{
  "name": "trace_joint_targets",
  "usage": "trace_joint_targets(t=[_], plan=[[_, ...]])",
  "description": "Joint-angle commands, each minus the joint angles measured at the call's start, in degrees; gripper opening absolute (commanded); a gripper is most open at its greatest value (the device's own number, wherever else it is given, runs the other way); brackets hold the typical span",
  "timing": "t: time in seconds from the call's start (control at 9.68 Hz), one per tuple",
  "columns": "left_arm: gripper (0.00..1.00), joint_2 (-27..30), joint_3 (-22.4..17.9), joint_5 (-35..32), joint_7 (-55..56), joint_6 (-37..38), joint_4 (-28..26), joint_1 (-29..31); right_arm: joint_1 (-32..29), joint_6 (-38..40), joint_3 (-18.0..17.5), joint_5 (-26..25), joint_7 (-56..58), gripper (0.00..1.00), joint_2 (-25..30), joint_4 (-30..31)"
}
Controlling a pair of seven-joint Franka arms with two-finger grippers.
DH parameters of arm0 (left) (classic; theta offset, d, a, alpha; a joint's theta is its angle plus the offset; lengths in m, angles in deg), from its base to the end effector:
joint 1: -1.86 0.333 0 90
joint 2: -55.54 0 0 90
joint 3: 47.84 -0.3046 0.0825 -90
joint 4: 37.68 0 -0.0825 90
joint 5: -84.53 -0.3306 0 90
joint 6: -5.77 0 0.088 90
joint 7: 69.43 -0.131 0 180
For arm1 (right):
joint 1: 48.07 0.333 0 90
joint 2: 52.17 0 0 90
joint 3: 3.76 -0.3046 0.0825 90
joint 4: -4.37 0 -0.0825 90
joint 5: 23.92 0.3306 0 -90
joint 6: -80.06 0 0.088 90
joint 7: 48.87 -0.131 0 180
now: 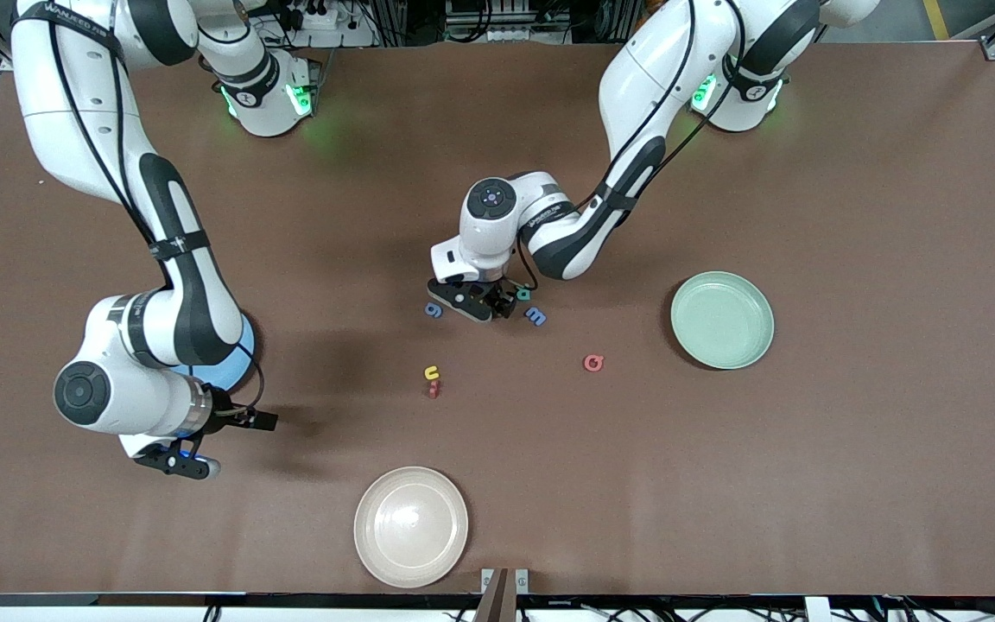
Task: Sort upper and lower case letters into plates
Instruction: 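Grasp the yellow H with the left gripper while the right gripper moves aside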
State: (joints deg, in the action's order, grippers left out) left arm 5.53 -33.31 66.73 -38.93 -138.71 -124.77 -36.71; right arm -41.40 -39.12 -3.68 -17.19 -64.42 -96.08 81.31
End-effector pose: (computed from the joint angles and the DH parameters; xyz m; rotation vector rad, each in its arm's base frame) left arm 0.4320 -0.5245 0.1747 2.9291 -0.7955 0.2010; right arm 0.6757 0.0867 0.2634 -3.0299 0.3267 0.0731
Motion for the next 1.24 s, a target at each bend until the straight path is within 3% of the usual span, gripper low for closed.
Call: trace_joint_targets(t=[0.0, 0.21, 0.31, 0.41, 0.72, 0.93, 1.14], plan=[[0.42, -0.4, -0.5, 1.4, 0.5, -0.1, 0.2, -1.2, 1.1, -2.7, -0.4, 0.7, -0.6, 1.0, -0.4, -0.8], [0.42, -0.4, -0.5, 1.5, 0.6, -0.1, 0.3, -1.2, 3.9, -5.5, -0.4, 0.7, -0.4, 1.0, -0.8, -0.9], [0.36, -0.4, -0.5, 1.5, 0.6, -0.1, 0.2, -1.2, 5.8, -6.8, -0.3, 0.6, -0.5, 1.0, -1.3, -0.9], [0.19, -0.4, -0.5, 1.5, 0.6, -0.1, 0.3, -1.2, 6.2, -7.2, -0.3, 0.6, -0.8, 1.0, -1.8, -0.9], [0.15, 1.5, -0.5, 1.5, 0.4, 0.7, 0.1, 0.2, 7.6, -9.3, -0.3, 0.7, -0.8, 1.0, -2.7, -1.0], [0.15, 4.5, 0.5, 1.3, -1.4, 8.5, 0.1, 4.3, 10.9, -9.8, -0.2, 0.4, -2.2, 1.0, -3.8, -1.1], [0.16, 8.9, 5.3, 2.1, -11.3, 20.1, 0.1, 13.8, 18.5, -9.0, 3.2, -3.3, -13.2, 1.0, -8.0, -6.8]])
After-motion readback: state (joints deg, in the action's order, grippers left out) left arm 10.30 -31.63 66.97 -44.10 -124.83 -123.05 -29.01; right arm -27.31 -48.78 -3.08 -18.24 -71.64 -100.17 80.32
